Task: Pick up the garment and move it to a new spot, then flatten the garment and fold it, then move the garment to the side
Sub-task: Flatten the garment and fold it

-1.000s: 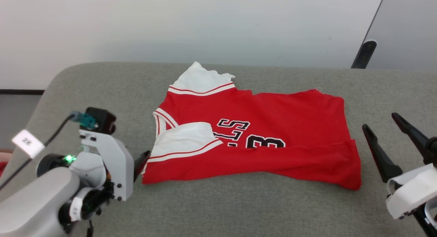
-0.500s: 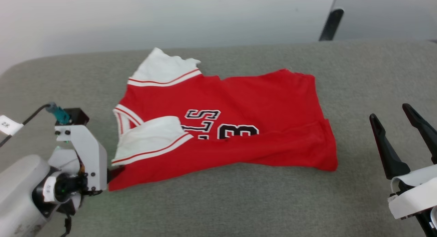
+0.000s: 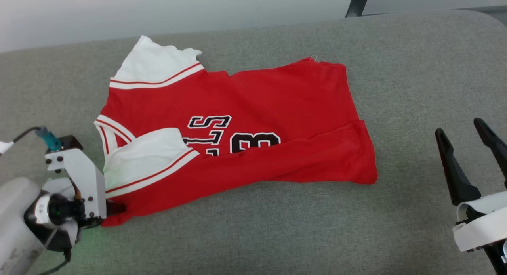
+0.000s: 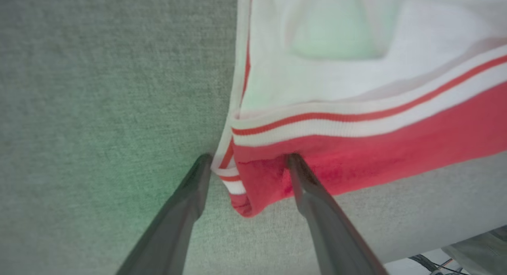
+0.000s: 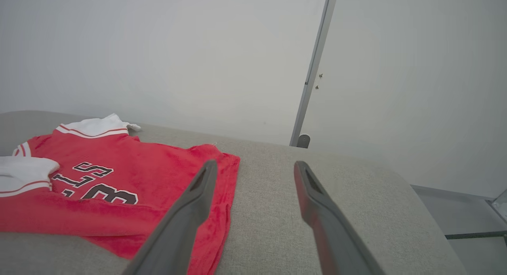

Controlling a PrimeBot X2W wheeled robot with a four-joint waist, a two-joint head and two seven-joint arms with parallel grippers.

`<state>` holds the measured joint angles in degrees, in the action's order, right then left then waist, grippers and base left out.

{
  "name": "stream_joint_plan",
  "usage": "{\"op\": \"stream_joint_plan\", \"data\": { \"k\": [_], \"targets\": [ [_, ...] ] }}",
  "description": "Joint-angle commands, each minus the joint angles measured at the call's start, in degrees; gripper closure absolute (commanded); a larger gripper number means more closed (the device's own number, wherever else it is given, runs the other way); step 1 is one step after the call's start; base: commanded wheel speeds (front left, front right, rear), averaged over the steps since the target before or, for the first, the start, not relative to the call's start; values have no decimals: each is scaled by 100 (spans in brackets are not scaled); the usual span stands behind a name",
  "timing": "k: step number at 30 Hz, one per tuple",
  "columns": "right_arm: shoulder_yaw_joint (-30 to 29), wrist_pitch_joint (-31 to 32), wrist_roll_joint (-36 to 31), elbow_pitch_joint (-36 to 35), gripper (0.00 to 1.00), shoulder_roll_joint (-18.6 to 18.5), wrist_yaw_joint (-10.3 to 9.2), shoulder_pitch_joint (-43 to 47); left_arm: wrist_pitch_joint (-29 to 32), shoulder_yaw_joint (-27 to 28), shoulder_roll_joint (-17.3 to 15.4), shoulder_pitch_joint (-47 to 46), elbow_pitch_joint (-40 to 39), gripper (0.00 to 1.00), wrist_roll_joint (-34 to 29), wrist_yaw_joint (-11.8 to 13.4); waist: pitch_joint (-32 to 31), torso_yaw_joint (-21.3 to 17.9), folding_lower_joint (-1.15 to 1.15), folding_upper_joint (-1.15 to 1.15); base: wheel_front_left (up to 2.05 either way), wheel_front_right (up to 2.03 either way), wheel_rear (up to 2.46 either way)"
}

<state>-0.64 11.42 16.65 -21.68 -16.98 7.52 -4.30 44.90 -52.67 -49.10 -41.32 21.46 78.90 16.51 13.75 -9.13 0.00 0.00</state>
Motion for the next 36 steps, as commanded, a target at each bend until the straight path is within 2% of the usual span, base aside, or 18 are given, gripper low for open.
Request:
{"op": "stream_joint_plan", "data": {
  "k": [1, 3, 12, 17, 24, 30, 36],
  "targets": [
    [14, 59, 29, -14, 0, 8, -6, -61, 30, -107, 222, 142, 139, 17, 73, -74, 34, 14, 0, 0, 0, 0, 0],
    [53, 177, 132, 20, 0, 9, -6, -62, 37, -95, 323, 131, 239, 100, 127, -151, 48, 42, 0, 0, 0, 0, 0],
    [145, 840, 468, 177, 0, -185, -6, -6, -369, 85, 363, -211, 575, 100, -64, -374, 23, 207, 0, 0, 0, 0, 0],
    [275, 1697, 738, 373, 0, -434, -6, -5, -428, 53, 472, -259, 643, 100, -115, -480, -47, 326, 0, 0, 0, 0, 0],
    [310, 2815, 1232, 866, 0, -555, -6, -399, -436, -43, 727, -429, 626, 100, -244, -585, 4, 559, 0, 0, 0, 0, 0],
    [351, 3197, 1322, 1428, 0, -561, -6, -748, -429, -90, 948, -702, 631, 100, -358, -647, 218, 794, 0, 0, 0, 0, 0],
    [535, 3255, 1380, 2145, 0, -487, -6, -1089, -473, -103, 1138, -949, 687, 100, -452, -717, 484, 986, 0, 0, 0, 0, 0]
  ]
}}
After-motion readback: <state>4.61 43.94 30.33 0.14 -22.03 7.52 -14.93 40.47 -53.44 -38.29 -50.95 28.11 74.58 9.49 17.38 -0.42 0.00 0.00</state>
